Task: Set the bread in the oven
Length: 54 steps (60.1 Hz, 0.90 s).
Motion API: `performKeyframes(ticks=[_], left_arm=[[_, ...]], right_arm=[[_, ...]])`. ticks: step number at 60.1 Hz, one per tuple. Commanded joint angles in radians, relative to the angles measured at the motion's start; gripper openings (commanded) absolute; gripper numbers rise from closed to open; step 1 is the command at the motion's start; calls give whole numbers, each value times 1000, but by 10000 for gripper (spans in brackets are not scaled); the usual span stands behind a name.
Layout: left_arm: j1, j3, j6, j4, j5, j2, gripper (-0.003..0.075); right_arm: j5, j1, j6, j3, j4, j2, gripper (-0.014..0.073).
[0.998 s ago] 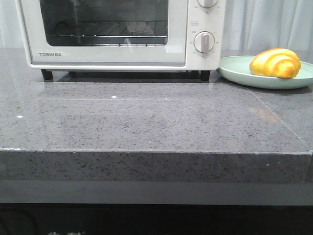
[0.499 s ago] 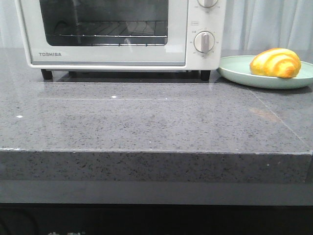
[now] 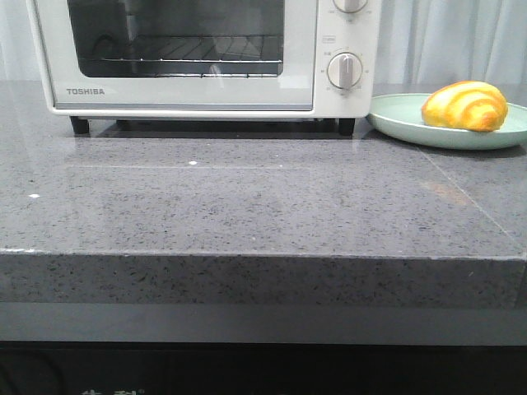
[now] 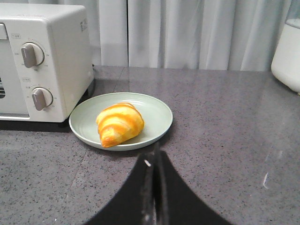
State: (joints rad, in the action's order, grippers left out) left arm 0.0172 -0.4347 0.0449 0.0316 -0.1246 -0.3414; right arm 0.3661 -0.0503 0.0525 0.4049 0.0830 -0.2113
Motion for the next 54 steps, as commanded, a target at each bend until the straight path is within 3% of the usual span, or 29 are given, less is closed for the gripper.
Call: performKeyframes(ticks=[1,9,29,38,54], left_arm=[[-1,-92,0,0,52,-136,-20],[-51,-201,-2,2,61,-333,-20],[-378,-482,-2,7,186,-743,-20],[-428,-582,-2,7,252,-876,-20],[-457,-733,-2,7,232,-1021,-20]], right_arm=[[-59,-8,-3,73,2,-73,-57],[-70,-8,-3,93,3,-126,-57],[-77,-8,-3,93,10,-133,-57],[-77,-8,-3,93,10,-133,-57],[-75,-8,-3,93,10,-133,-57]])
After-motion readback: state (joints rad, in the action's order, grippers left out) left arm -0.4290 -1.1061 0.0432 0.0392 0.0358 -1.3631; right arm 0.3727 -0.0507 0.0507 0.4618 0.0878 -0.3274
